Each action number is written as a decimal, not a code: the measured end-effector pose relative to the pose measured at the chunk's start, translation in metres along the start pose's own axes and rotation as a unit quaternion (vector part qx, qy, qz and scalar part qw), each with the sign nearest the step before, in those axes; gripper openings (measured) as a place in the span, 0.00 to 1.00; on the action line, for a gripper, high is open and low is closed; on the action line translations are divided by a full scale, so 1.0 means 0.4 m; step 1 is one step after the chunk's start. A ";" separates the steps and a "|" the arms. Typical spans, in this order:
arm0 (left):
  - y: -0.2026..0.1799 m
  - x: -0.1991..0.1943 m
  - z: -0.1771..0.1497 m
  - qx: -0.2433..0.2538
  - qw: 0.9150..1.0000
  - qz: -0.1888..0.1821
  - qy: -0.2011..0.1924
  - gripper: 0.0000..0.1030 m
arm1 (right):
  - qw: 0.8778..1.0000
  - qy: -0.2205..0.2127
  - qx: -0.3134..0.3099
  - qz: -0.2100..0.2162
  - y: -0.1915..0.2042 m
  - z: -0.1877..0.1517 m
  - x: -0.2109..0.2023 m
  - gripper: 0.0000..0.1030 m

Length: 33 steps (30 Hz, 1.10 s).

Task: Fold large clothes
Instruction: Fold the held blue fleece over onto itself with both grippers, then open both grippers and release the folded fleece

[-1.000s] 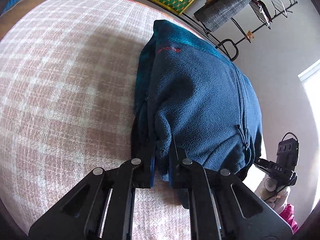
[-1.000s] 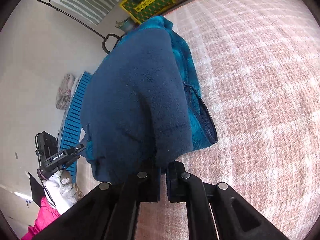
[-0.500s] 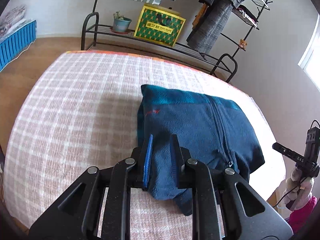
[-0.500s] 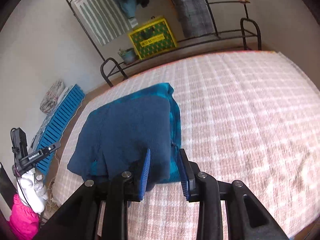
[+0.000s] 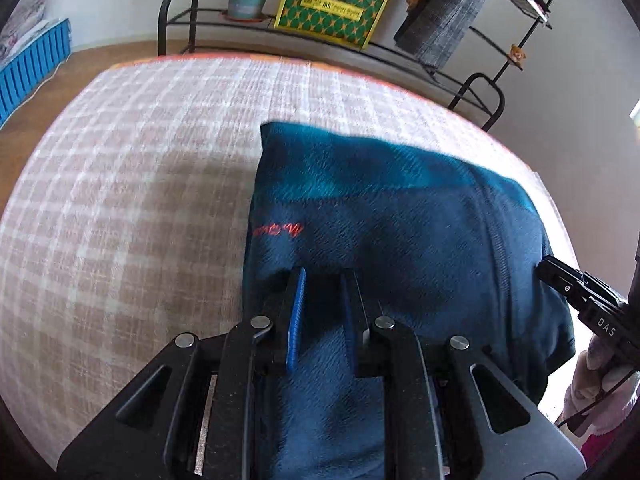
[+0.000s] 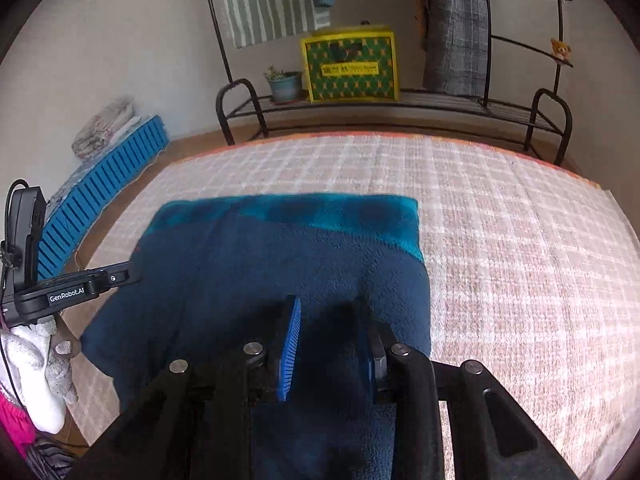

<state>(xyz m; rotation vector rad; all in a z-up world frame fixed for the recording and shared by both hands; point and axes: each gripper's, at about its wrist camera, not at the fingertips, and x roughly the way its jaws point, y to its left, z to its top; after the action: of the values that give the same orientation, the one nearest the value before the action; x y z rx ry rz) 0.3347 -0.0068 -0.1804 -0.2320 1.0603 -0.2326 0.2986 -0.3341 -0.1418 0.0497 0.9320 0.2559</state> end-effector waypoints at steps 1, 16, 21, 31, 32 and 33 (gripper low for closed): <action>0.002 0.020 -0.010 0.008 1.000 0.002 0.009 0.15 | 1.000 0.015 0.003 -0.002 -0.012 -0.014 0.020 0.25; -0.077 -0.129 -0.091 0.049 0.997 0.045 -0.042 0.16 | 1.000 0.007 -0.017 -0.003 0.017 -0.056 -0.101 0.26; -0.079 -0.113 -0.146 0.076 0.995 0.053 -0.026 0.17 | 0.999 0.038 -0.029 -0.010 0.022 -0.112 -0.085 0.26; -0.061 -0.130 -0.167 0.082 0.995 0.046 -0.021 0.21 | 0.999 0.037 -0.025 -0.003 0.005 -0.141 -0.077 0.32; -0.059 -0.146 -0.160 0.077 0.996 0.037 -0.026 0.23 | 0.999 0.029 -0.023 0.004 0.002 -0.136 -0.089 0.33; -0.055 -0.166 -0.151 0.072 0.996 0.029 -0.036 0.27 | 1.000 0.016 -0.019 0.013 -0.002 -0.131 -0.106 0.39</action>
<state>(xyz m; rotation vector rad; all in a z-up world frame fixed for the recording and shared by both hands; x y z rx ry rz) 0.2488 -0.0127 -0.1468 -0.0798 0.9738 -0.2460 0.2328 -0.3485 -0.1400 0.0223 0.9585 0.3002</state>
